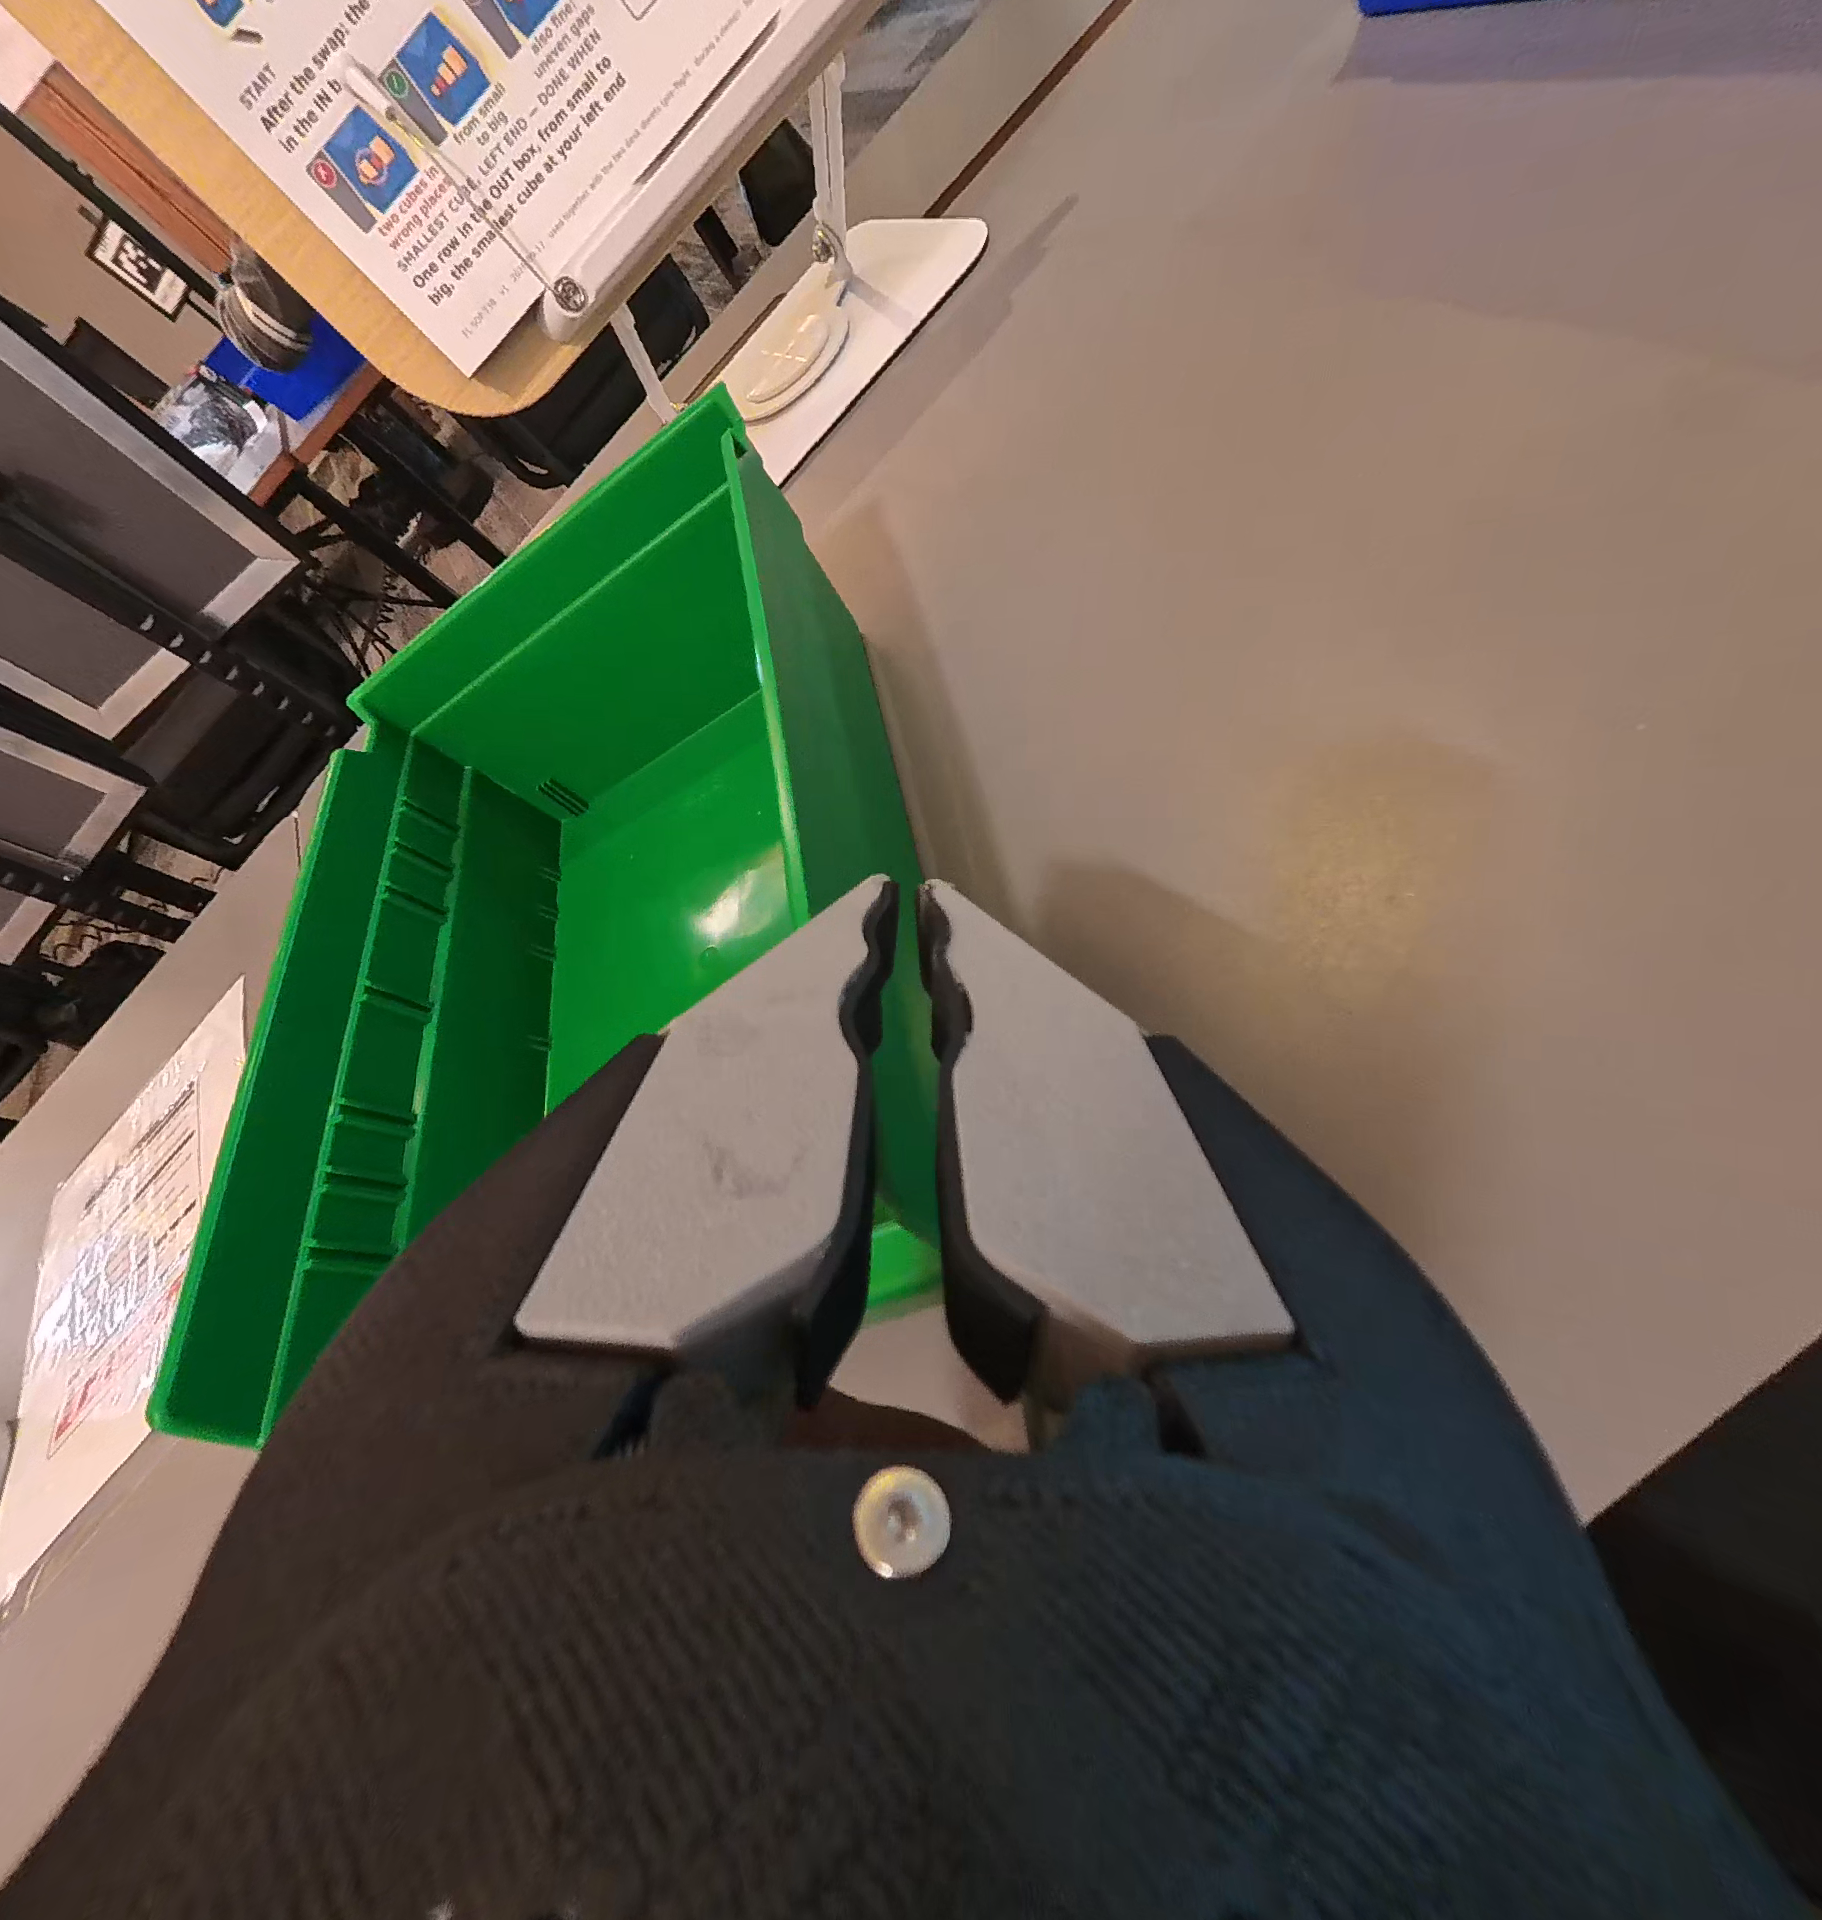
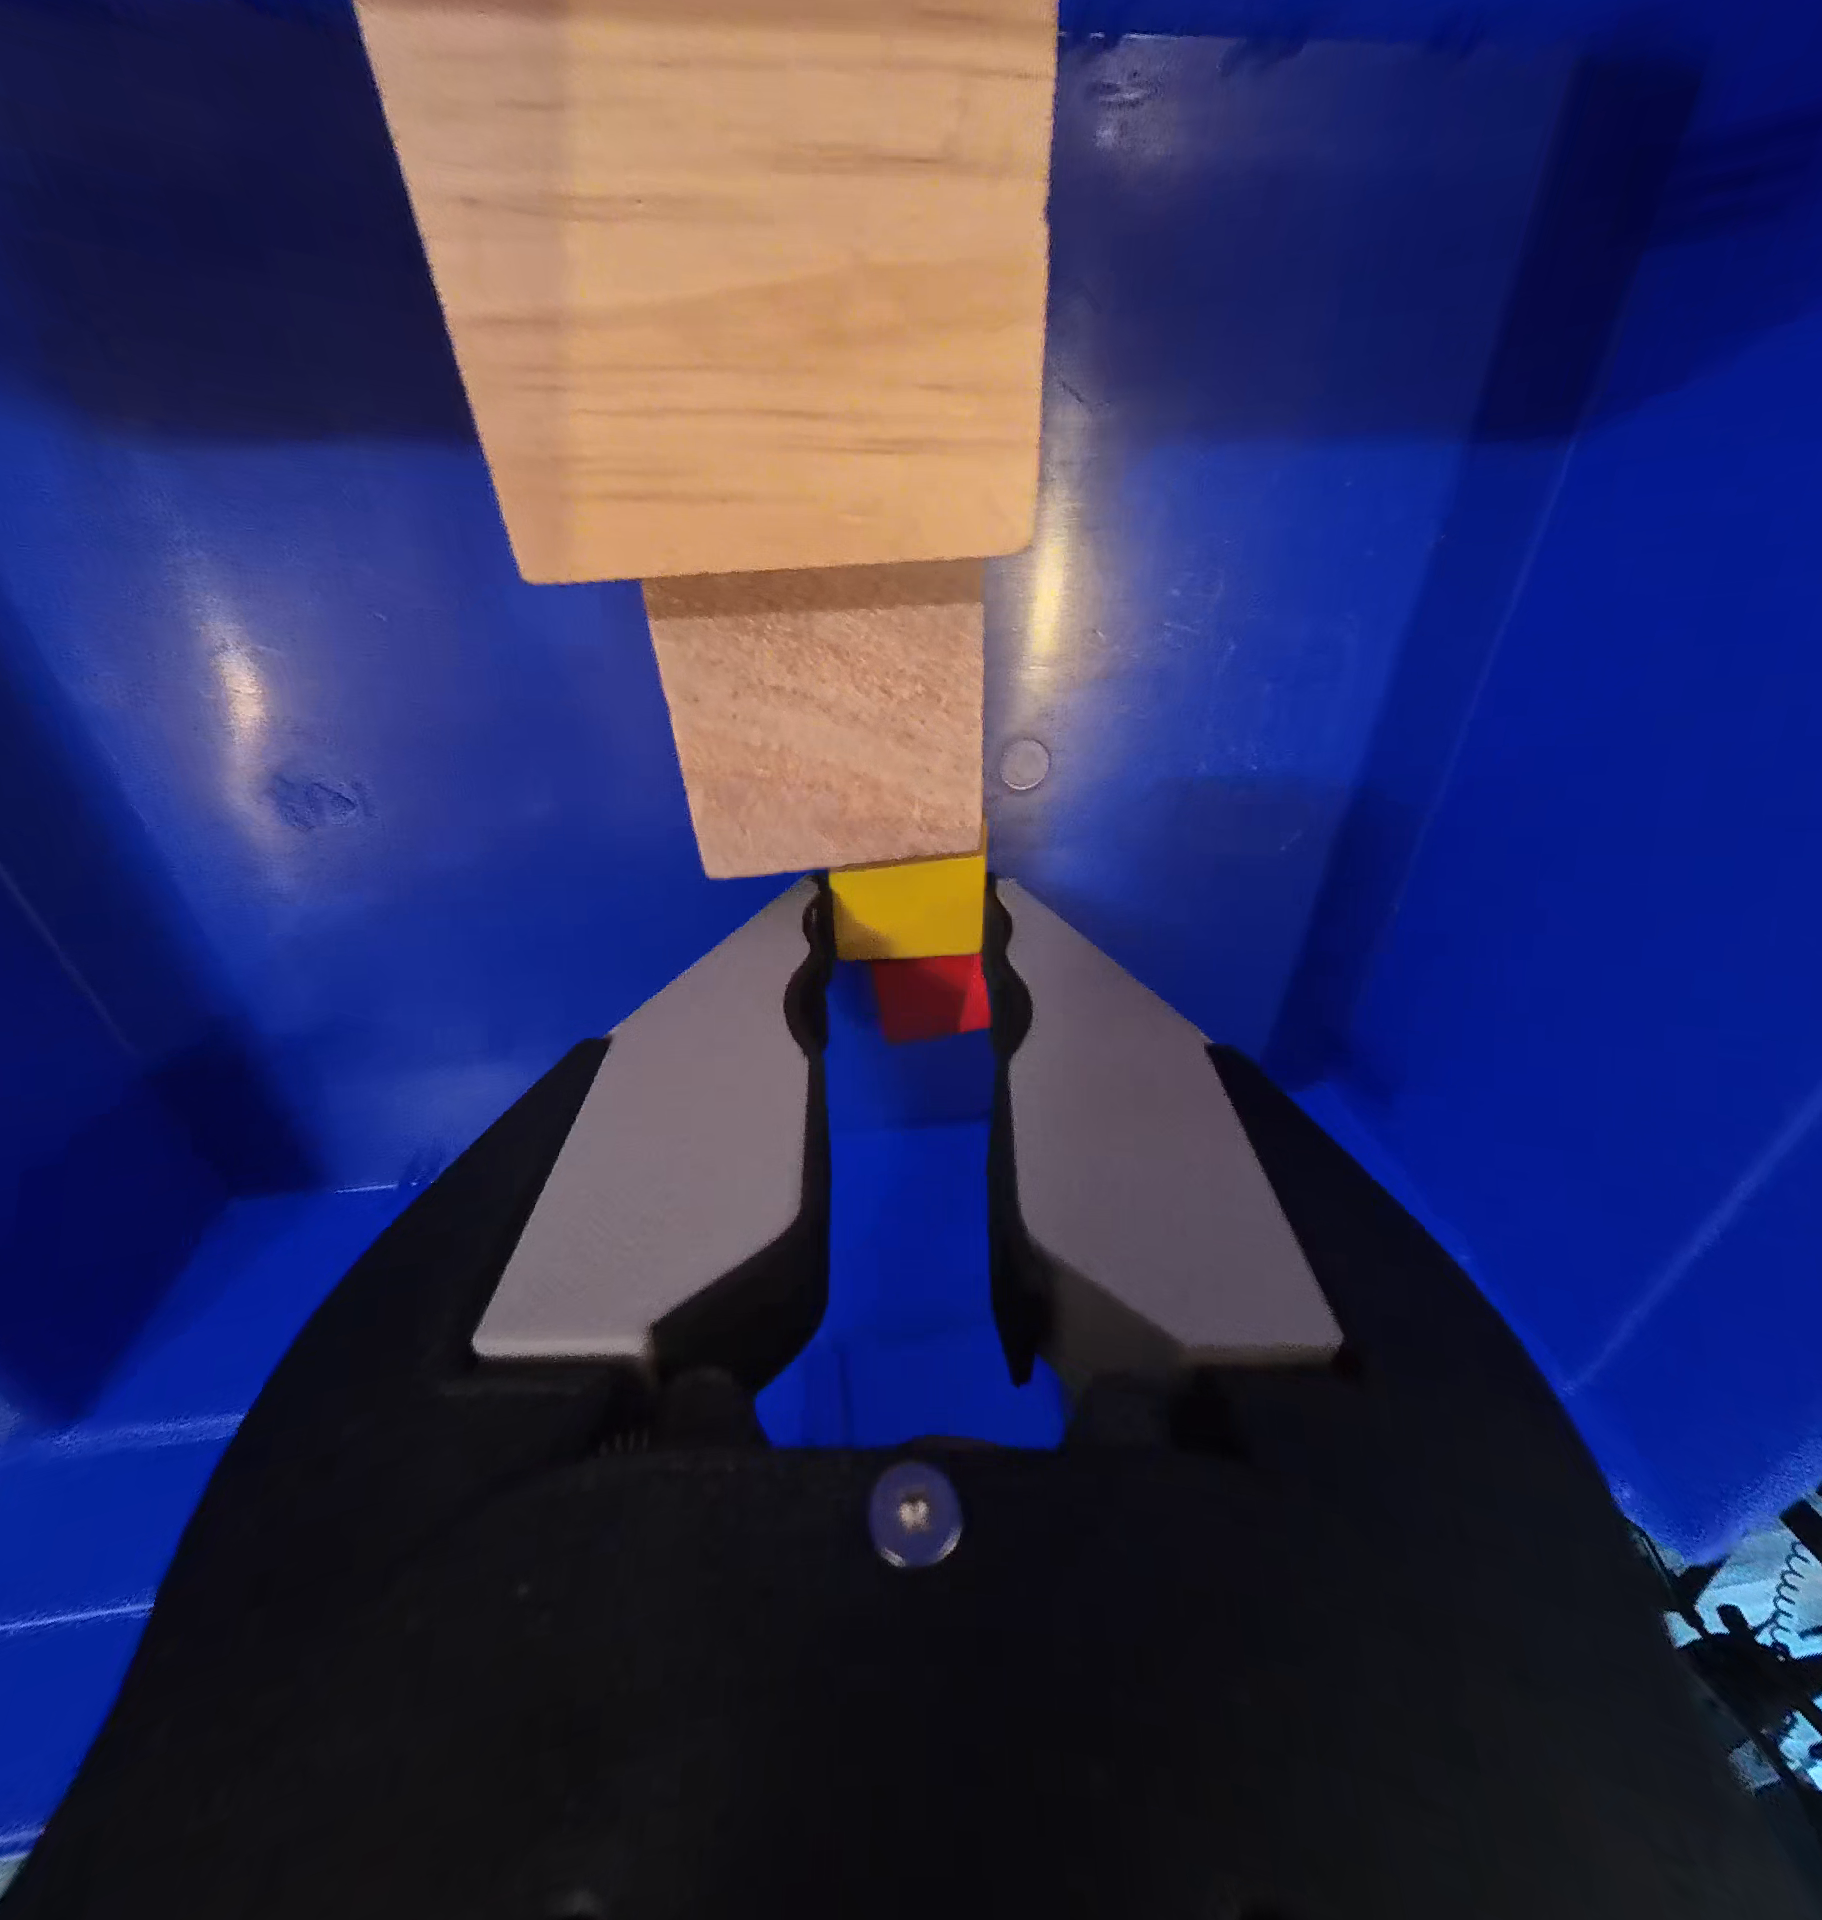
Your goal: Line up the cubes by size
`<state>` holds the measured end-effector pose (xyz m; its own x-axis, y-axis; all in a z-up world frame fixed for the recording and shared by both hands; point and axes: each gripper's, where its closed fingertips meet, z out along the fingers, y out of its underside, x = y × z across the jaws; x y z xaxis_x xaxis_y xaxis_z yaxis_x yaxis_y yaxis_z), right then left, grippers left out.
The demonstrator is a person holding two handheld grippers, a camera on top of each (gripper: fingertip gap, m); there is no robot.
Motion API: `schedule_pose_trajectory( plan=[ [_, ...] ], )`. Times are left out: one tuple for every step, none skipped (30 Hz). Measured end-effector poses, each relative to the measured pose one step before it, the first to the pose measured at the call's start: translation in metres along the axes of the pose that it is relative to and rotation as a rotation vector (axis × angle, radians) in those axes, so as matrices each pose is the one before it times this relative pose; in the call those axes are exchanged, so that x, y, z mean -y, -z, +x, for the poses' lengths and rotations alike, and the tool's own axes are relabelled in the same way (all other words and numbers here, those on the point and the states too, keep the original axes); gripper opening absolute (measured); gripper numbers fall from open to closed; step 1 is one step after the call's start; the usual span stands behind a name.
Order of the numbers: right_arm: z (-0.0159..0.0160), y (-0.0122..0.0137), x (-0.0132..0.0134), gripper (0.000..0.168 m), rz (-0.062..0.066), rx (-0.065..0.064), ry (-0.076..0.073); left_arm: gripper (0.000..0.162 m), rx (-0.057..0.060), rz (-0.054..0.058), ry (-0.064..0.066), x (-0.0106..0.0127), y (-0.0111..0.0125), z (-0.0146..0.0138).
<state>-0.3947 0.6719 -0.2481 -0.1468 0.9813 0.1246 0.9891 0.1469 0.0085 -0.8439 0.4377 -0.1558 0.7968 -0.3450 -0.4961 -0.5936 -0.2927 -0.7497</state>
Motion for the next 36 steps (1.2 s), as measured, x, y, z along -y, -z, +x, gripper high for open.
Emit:
schedule_pose_trajectory(
  plan=[
    [-0.00128,-0.00030,0.00014,0.026,-0.0012,0.0072,-0.0023,0.001,-0.0028,-0.0007,-0.0004,-0.00021,0.00027,0.00059],
    [-0.00094,-0.00004,0.00001,0.026,-0.0003,0.0039,-0.0012,0.001,-0.0041,-0.0010,-0.0004,-0.00035,0.00033,0.00086],
    [-0.00100,0.00012,-0.00004,0.026,0.0010,0.0023,0.0020,0.001,-0.0025,-0.0009,-0.0008,-0.00038,0.00018,0.00062],
    [-0.00111,0.00019,-0.00021,0.026,-0.0001,0.0032,0.0007,0.001,-0.0004,-0.0012,-0.0007,-0.00049,-0.00001,0.00023],
    [-0.00100,0.00018,-0.00034,0.026,-0.0017,0.0028,0.0002,0.001,-0.0005,-0.0010,-0.0009,-0.00040,0.00003,0.00019],
    [0.00002,0.00054,-0.00054,0.027,-0.0018,-0.0007,0.0003,0.001,0.0000,0.0013,0.0000,0.00001,-0.00003,0.00000],
    [0.00214,0.00077,-0.00100,0.026,-0.0025,-0.0103,-0.0041,0.000,-0.0002,0.0013,0.0016,0.00017,0.00005,0.00005],
    [0.00168,0.00086,-0.00117,0.026,-0.0009,-0.0035,-0.0069,0.000,-0.0018,0.0014,0.0012,0.00023,-0.00002,0.00045],
    [0.00054,0.00034,-0.00180,0.026,-0.0020,0.0044,-0.0056,0.000,-0.0028,0.0007,-0.0009,0.00018,-0.00018,0.00074],
    [0.00064,-0.00026,-0.00336,0.026,-0.0115,0.0026,-0.0022,0.000,-0.0022,-0.0015,-0.0029,-0.00024,-0.00025,0.00094],
    [0.00013,-0.00096,-0.00413,0.027,-0.0163,0.0036,0.0015,0.000,-0.0026,-0.0023,-0.0043,-0.00040,-0.00016,0.00108],
    [0.00003,-0.00139,-0.00352,0.027,-0.0127,0.0015,0.0032,0.000,-0.0043,-0.0011,-0.0050,-0.00022,-0.00009,0.00142],
    [0.00071,-0.00142,-0.00260,0.027,-0.0093,-0.0050,0.0018,0.000,-0.0038,0.0003,-0.0043,-0.00003,0.00018,0.00133],
    [0.00049,-0.00003,-0.00039,0.027,0.0024,-0.0036,-0.0019,0.000,-0.0032,0.0004,-0.0024,0.00005,0.00020,0.00109],
    [0.00106,0.00102,0.00099,0.028,0.0103,-0.0068,-0.0051,0.000,-0.0026,0.0005,0.0006,0.00005,0.00021,0.00060],
    [-0.00007,0.00158,0.00236,0.028,0.0186,-0.0015,0.0014,0.000,-0.0032,0.0015,0.0026,0.00013,0.00006,0.00046],
    [-0.00119,0.00210,0.00346,0.030,0.0251,0.0040,0.0015,0.000,-0.0049,0.0023,0.0034,0.00039,-0.00006,0.00050],
    [-0.00056,0.00188,0.00236,0.035,0.0167,0.0028,-0.0020,0.000,-0.0051,0.0018,0.0033,0.00042,-0.00028,0.00065],
    [0.00079,0.00145,0.00029,0.043,0.0044,-0.0047,-0.0048,0.000,-0.0029,0.0010,0.0013,0.00048,-0.00033,0.00057],
    [0.00095,0.00093,-0.00209,0.048,-0.0086,-0.0035,-0.0041,0.000,-0.0025,-0.0003,-0.0019,0.00022,-0.00034,0.00071],
    [0.00072,0.00038,-0.00360,0.050,-0.0145,-0.0034,-0.0026,0.000,-0.0023,-0.0014,-0.0038,0.00000,-0.00052,0.00080],
    [-0.00056,-0.00025,-0.00381,0.050,-0.0141,0.0048,-0.0016,0.000,-0.0025,-0.0017,-0.0034,0.00004,-0.00045,0.00081],
    [-0.00043,-0.00100,-0.00445,0.049,-0.0181,0.0036,-0.0032,0.000,-0.0029,0.0000,-0.0025,0.00012,-0.00029,0.00096],
    [-0.00020,-0.00191,-0.00445,0.049,-0.0210,0.0017,-0.0023,0.000,-0.0022,0.0019,-0.0015,0.00043,-0.00008,0.00072],
    [-0.00029,-0.00142,-0.00334,0.046,-0.0195,-0.0002,0.0014,0.000,-0.0014,0.0019,-0.0001,0.00029,-0.00013,0.00043],
    [-0.00092,0.00028,0.00080,0.042,0.0028,0.0006,0.0055,0.000,-0.0005,0.0014,0.0014,0.00010,0.00001,0.00012],
    [-0.00391,0.00128,0.00346,0.036,0.0161,0.0162,0.0082,0.000,-0.0003,0.0015,0.0023,0.00022,-0.00004,0.00008],
    [-0.00468,0.00074,0.00330,0.035,0.0116,0.0216,0.0046,0.000,-0.0010,0.0016,0.0022,0.00020,0.00004,0.00021],
    [-0.00444,-0.00001,0.00172,0.032,0.0011,0.0199,0.0053,0.000,-0.0006,0.0006,0.0008,-0.00010,0.00010,0.00020],
    [-0.00089,-0.00031,0.00041,0.032,-0.0085,-0.0026,0.0073,0.000,-0.0003,-0.0008,-0.0007,-0.00028,0.00020,0.00029],
    [0.00223,0.00001,-0.00022,0.033,-0.0094,-0.0195,0.0059,0.000,-0.0008,-0.0015,-0.0012,-0.00044,0.00027,0.00025],
    [0.00420,0.00060,0.00008,0.034,-0.0047,-0.0272,-0.0003,0.000,-0.0012,-0.0014,-0.0005,-0.00042,0.00033,0.00023],
    [0.00135,0.00125,0.00129,0.035,0.0058,-0.0045,-0.0023,0.000,-0.0015,-0.0012,0.0000,-0.00042,0.00025,0.00019],
    [0.00143,0.00169,0.00324,0.039,0.0164,-0.0019,-0.0049,0.000,0.0002,-0.0005,-0.0001,-0.00014,0.00036,-0.00004],
    [0.00243,0.00158,0.00398,0.044,0.0178,-0.0078,-0.0048,0.000,-0.0003,0.0003,0.0003,-0.00005,0.00045,-0.00003],
    [0.00067,0.00079,0.00384,0.049,0.0151,0.0023,-0.0028,0.000,-0.0025,0.0016,0.0011,0.00010,0.00038,0.00050]
  ],
)
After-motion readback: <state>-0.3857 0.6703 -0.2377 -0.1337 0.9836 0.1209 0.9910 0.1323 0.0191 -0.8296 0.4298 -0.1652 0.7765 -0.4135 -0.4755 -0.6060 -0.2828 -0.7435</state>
